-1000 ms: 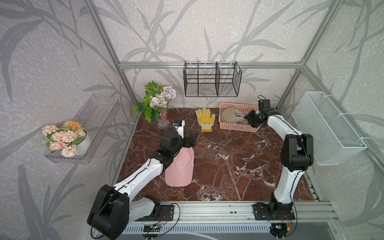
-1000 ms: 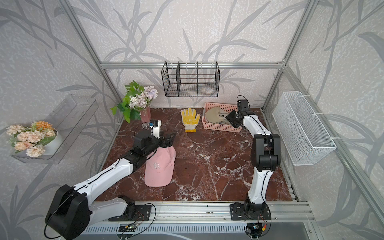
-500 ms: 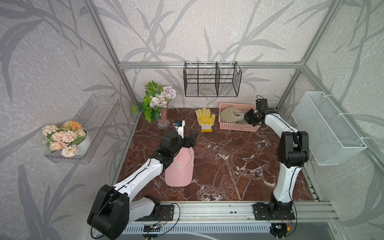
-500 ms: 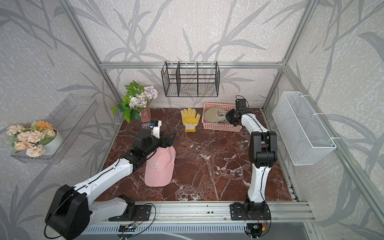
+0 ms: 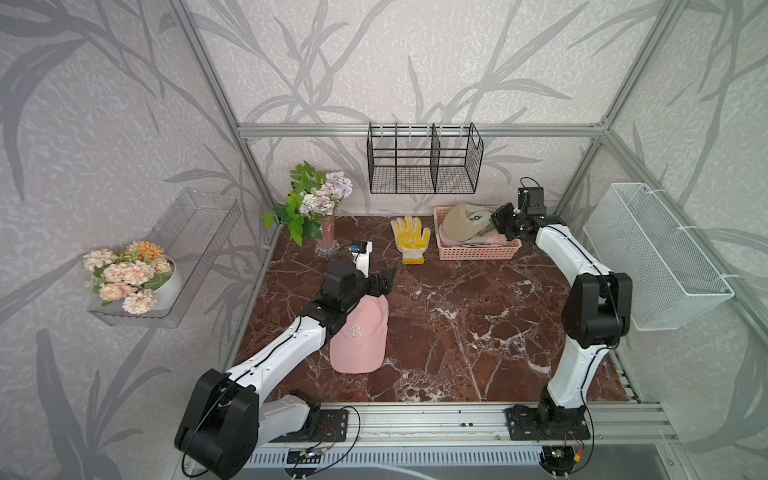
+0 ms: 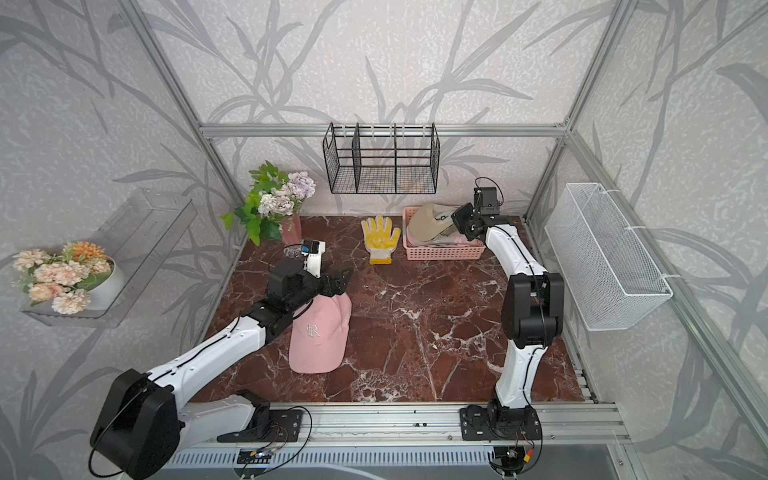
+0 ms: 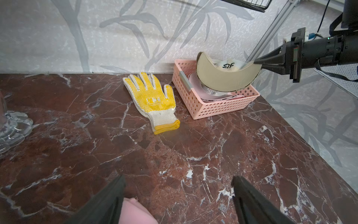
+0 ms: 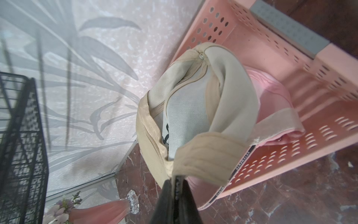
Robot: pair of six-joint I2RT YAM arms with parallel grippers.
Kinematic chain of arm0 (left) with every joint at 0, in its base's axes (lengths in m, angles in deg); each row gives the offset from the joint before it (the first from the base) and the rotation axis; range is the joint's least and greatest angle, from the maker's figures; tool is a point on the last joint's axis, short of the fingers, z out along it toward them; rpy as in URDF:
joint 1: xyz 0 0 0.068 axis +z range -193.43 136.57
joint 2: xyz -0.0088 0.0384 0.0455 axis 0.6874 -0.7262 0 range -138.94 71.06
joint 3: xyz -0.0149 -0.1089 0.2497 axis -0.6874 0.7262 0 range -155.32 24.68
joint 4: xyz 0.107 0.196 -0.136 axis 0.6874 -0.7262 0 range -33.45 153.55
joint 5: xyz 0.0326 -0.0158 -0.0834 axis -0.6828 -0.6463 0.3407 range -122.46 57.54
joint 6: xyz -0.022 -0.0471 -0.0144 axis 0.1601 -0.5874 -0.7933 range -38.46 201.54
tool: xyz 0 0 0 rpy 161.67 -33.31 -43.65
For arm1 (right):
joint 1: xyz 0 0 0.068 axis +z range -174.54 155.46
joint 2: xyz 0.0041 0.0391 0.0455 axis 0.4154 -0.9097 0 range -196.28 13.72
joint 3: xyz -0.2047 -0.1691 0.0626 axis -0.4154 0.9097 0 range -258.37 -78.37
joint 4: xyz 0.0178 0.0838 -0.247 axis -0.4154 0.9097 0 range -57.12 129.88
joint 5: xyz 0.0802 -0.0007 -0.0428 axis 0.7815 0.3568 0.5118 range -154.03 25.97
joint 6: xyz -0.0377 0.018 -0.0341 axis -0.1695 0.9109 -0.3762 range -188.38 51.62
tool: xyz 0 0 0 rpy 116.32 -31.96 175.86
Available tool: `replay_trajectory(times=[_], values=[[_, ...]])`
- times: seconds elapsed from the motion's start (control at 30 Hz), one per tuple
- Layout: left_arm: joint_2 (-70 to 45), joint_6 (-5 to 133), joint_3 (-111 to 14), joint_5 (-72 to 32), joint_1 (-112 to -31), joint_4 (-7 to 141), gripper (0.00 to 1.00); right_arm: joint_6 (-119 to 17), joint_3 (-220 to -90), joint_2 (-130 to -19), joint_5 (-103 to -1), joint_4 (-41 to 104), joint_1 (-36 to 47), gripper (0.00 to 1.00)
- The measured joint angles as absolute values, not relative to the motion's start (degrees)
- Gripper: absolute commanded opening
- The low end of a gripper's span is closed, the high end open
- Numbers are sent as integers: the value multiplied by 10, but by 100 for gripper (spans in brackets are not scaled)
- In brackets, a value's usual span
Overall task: Turn the baseball cap inside out
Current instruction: Turn over the baseball cap.
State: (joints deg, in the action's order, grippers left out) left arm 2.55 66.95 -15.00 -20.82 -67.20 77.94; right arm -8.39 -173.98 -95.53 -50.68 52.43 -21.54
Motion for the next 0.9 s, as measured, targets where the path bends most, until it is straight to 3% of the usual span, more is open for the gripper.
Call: replay_trajectory(times=[0.2, 0.43, 0.9], values=[[46, 730, -126, -189, -697, 852, 90, -91, -1740, -892, -503, 528, -215, 0], [53, 910, -128, -176, -787, 908, 90, -116, -1706, -795, -456, 547, -215, 0], [-58, 1193, -179, -208, -907, 970, 89, -159, -1537, -645, -374, 634, -181, 0]])
